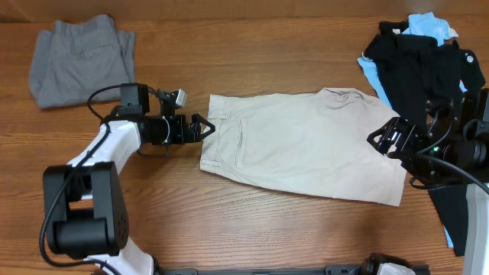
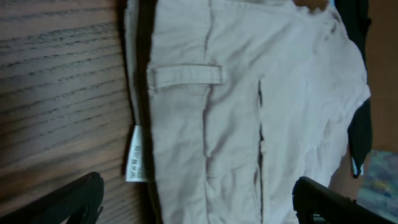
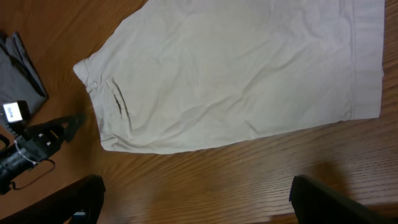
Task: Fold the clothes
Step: 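Move the left gripper to the pants' left waistband edge and grasp it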
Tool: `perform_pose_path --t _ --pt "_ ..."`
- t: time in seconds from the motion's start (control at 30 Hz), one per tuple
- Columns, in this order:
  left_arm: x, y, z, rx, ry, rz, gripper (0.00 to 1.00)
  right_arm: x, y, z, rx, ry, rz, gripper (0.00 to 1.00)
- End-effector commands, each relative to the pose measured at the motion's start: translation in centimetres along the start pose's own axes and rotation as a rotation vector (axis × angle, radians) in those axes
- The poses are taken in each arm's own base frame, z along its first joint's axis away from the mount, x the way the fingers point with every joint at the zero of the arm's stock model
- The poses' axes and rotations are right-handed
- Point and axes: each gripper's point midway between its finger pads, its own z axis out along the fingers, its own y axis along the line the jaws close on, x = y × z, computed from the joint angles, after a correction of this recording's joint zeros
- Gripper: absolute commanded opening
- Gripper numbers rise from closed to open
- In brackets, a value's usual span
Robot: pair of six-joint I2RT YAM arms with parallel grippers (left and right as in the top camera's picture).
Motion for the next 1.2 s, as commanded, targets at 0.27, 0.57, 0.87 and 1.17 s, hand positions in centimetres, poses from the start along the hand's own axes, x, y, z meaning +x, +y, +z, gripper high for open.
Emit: perform_pose_path --t 0.27,0.57,0.87,1.17 --pt "2.5 1.9 5.1 -0.010 0.124 -0.002 1.00 0.1 0.3 0.1 -0.015 0.003 -0.016 1.00" --pt "4.5 0.9 8.2 -0.014 0.201 0.053 1.00 0.2 0.3 0.1 -0.014 0.004 -0.016 1.00" --pt "4.1 2.2 8.2 -0.097 0.188 0.063 0.04 0.3 0.2 0.1 -0.012 0.009 -0.014 1.00" --pt "4.2 6.7 5.4 -0.229 0.177 -0.084 0.04 0.3 0.2 0.1 -0.012 0.009 -0.015 1.00"
